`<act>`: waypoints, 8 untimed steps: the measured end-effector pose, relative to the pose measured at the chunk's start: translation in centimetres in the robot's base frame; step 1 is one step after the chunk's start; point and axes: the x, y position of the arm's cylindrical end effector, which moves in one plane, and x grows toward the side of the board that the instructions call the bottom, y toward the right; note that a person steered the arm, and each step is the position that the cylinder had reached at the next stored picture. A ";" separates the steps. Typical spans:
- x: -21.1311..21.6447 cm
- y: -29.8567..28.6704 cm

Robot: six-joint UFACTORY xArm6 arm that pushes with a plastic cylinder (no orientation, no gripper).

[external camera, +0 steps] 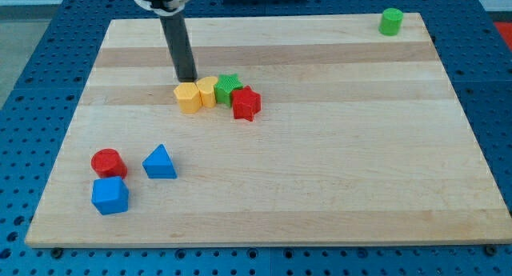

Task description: Move the yellow blocks close to the triangle

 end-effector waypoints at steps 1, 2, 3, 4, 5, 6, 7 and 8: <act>2.2 0.1; 4.9 0.1; 6.5 0.3; 8.4 0.4; 10.8 0.4; 12.5 0.4; 14.1 0.4; 15.4 0.4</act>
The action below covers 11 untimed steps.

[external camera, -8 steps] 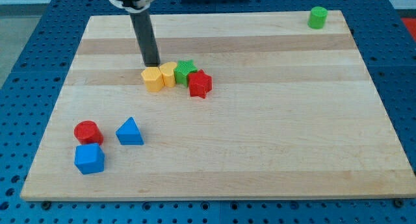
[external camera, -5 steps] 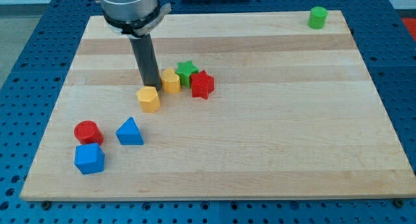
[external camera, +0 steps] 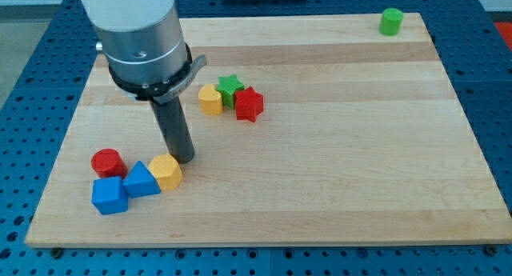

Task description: Move the yellow blocks close to the triangle

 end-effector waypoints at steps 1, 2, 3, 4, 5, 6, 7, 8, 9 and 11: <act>0.6 0.0; -1.4 -0.1; -4.3 -0.8; -8.0 -1.0; -11.2 -1.0; -13.3 0.5; -14.7 3.3; -13.9 4.9; -11.4 4.9; -9.9 1.4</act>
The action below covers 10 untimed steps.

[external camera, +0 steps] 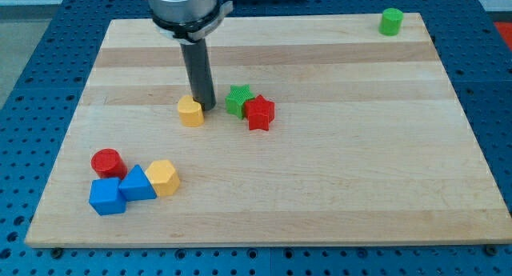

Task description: Move the yellow blocks close to the triangle

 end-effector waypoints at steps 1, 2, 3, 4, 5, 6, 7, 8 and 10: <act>0.9 -1.3; 1.9 -3.1; 2.6 -4.8; 3.9 -6.0; 5.2 -6.4; 6.5 -6.4; 7.1 -6.4; 7.3 -6.4; 7.7 -6.4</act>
